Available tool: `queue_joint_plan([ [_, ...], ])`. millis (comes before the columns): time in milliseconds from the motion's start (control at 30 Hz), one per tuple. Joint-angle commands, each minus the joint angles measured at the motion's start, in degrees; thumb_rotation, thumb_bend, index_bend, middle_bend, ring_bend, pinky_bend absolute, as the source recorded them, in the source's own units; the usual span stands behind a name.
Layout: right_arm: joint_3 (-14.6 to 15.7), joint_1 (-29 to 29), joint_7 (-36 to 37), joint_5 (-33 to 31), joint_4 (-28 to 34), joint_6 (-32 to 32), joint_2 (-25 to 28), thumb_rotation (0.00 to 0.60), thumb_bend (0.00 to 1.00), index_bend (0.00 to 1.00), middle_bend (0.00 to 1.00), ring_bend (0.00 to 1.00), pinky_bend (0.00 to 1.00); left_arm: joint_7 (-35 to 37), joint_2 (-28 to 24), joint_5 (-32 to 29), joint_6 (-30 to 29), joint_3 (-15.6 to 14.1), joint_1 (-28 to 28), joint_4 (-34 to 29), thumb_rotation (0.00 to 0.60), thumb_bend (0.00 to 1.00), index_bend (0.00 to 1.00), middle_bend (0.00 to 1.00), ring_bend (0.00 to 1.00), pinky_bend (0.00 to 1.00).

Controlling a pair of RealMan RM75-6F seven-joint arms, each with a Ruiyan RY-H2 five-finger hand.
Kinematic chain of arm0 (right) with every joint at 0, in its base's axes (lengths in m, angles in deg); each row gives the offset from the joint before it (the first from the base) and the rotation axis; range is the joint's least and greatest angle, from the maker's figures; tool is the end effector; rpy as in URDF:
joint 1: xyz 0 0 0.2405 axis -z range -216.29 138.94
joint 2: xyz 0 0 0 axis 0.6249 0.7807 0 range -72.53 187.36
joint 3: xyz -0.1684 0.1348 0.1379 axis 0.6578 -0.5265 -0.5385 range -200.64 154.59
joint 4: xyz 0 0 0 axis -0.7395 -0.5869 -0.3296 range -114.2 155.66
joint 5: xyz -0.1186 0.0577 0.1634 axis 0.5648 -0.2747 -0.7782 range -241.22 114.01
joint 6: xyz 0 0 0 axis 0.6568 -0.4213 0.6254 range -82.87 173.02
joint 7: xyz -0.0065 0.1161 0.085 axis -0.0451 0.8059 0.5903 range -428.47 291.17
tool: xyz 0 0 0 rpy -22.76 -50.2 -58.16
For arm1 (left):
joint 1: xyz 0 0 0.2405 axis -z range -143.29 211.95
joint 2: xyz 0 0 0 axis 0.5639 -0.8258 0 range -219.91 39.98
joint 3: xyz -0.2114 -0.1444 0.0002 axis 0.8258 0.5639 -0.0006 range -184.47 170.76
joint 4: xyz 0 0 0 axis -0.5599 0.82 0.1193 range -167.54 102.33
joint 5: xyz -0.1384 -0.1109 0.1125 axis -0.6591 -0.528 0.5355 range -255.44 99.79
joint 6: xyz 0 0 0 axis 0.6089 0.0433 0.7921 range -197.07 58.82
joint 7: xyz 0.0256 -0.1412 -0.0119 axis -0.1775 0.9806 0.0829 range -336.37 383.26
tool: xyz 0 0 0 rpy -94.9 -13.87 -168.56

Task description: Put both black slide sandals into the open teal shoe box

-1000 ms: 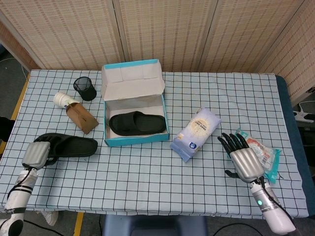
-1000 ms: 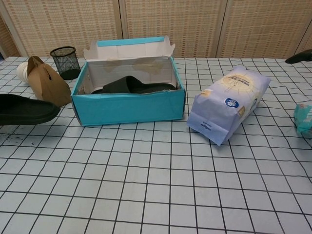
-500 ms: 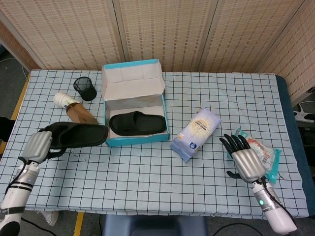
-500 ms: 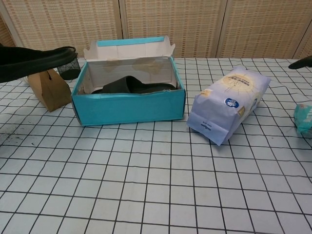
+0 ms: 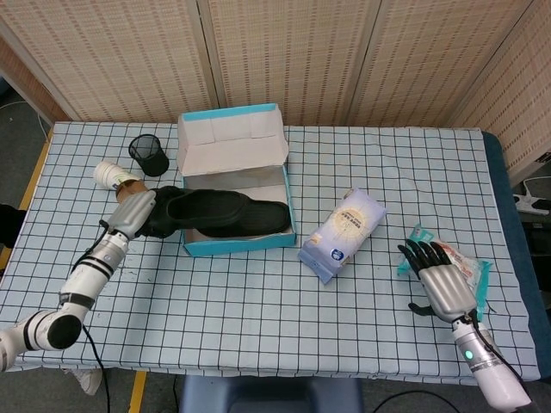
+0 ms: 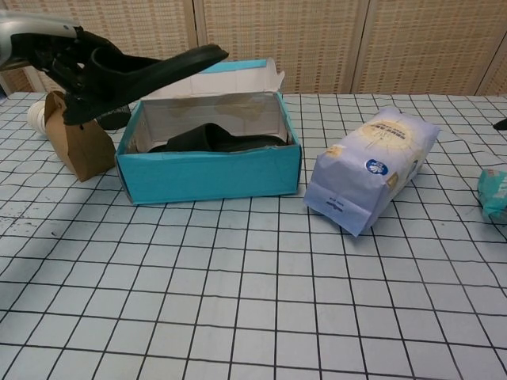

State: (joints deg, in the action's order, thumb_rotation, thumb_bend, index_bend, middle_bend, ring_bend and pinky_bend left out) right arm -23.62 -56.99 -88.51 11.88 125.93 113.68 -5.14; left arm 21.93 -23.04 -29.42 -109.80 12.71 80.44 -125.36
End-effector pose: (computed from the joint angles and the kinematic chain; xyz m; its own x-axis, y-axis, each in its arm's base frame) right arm -0.2575 -0.2248 0.1103 0.5317 -0.2536 0.8080 -0.8469 -0.1578 0.5078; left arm -0.1440 0.4004 0.1019 0.1314 0.3549 0.9256 0.9850 -0.1517 -0.0816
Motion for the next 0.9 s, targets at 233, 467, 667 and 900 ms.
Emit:
queue_joint_plan([
  [233, 0.28, 0.19, 2.99, -0.62, -2.18, -1.94, -0.11, 0.600, 0.03, 0.00, 0.00, 0.00, 0.00, -1.45, 10.85, -4.16, 7.23, -0.78, 10.06, 15.21, 0.600, 0.64, 0.52, 0.60, 0.53, 0.58],
  [467, 0.60, 0.22, 4.05, -0.88, -3.12, -3.22, -0.23, 0.600, 0.03, 0.00, 0.00, 0.00, 0.00, 0.09, 16.81, -5.03, 12.51, -1.58, 14.38, 26.30, 0.600, 0.63, 0.52, 0.60, 0.53, 0.58],
  [667, 0.93, -0.07, 4.17, -1.64, -4.14, -4.91, -0.73, 0.600, 0.03, 0.00, 0.00, 0.00, 0.00, 4.70, 20.01, -5.20, 18.21, -0.52, 16.17, 33.11, 0.600, 0.64, 0.52, 0.60, 0.53, 0.58],
  [900, 0.99, -0.46, 4.43, -2.13, -4.81, -6.28, -1.04, 0.600, 0.03, 0.00, 0.00, 0.00, 0.00, 10.21, 21.80, -1.22, 18.52, 2.46, 16.10, 35.31, 0.600, 0.64, 0.52, 0.60, 0.52, 0.58],
])
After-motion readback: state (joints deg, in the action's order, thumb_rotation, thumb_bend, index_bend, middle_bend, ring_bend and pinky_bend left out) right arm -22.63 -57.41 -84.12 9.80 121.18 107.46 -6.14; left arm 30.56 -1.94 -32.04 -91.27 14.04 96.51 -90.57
